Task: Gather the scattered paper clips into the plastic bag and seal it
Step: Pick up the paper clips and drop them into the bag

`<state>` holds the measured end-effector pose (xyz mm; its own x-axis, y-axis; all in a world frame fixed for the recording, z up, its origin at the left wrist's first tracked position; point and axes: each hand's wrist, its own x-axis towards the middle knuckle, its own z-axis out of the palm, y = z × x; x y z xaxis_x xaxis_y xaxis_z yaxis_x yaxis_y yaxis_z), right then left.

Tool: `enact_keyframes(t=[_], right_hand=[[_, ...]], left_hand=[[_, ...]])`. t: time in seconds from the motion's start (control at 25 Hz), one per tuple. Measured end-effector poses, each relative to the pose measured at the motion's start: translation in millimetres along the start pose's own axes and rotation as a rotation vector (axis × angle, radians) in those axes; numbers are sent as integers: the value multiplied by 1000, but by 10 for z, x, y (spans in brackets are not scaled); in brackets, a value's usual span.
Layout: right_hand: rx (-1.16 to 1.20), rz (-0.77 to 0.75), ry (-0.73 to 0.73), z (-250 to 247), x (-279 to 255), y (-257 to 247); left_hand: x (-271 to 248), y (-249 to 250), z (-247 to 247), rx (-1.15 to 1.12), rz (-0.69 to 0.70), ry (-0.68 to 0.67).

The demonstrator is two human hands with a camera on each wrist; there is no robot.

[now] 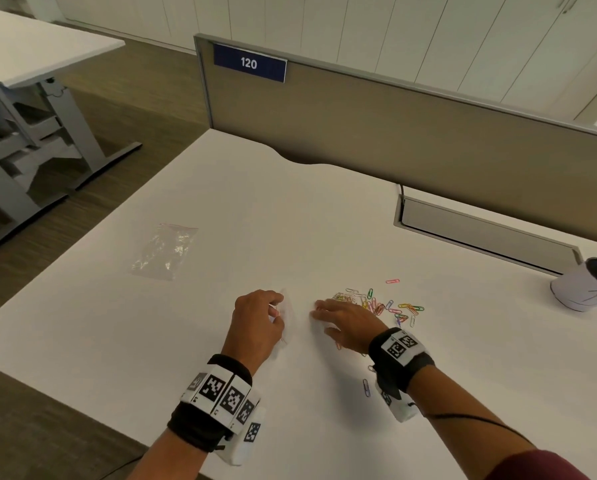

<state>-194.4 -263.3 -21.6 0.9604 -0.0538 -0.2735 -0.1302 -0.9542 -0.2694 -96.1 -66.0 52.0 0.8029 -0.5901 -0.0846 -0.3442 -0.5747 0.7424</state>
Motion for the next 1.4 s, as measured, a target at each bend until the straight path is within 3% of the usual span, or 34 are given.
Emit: enact_keyframes(t=[0.28, 0.52, 0.76, 0.84, 0.92, 1.04, 1.12, 1.28, 1.4], right_hand=[[2, 136, -78, 97, -280, 173], [76, 83, 196, 250, -316, 134], [-118, 70, 213, 310, -360, 72], [-76, 124, 234, 307, -359, 67], [82, 254, 305, 255, -371, 95], [530, 482, 478, 100, -486, 81], [847, 544, 596, -49, -611, -7], [1448, 427, 649, -397, -790, -310], [1529, 354, 553, -495, -732, -540]], left_hand=[[-13, 115, 106, -27, 16, -26], [-16, 161, 174, -16, 31, -52], [-52, 203, 238, -15, 50, -65], [-68, 224, 261, -9, 55, -71], [-81, 234, 280, -6, 60, -75], [-96, 245, 304, -3, 57, -81], [-96, 254, 321, -5, 54, -83], [-97, 289, 368, -18, 52, -92], [-98, 314, 406, -26, 42, -109]])
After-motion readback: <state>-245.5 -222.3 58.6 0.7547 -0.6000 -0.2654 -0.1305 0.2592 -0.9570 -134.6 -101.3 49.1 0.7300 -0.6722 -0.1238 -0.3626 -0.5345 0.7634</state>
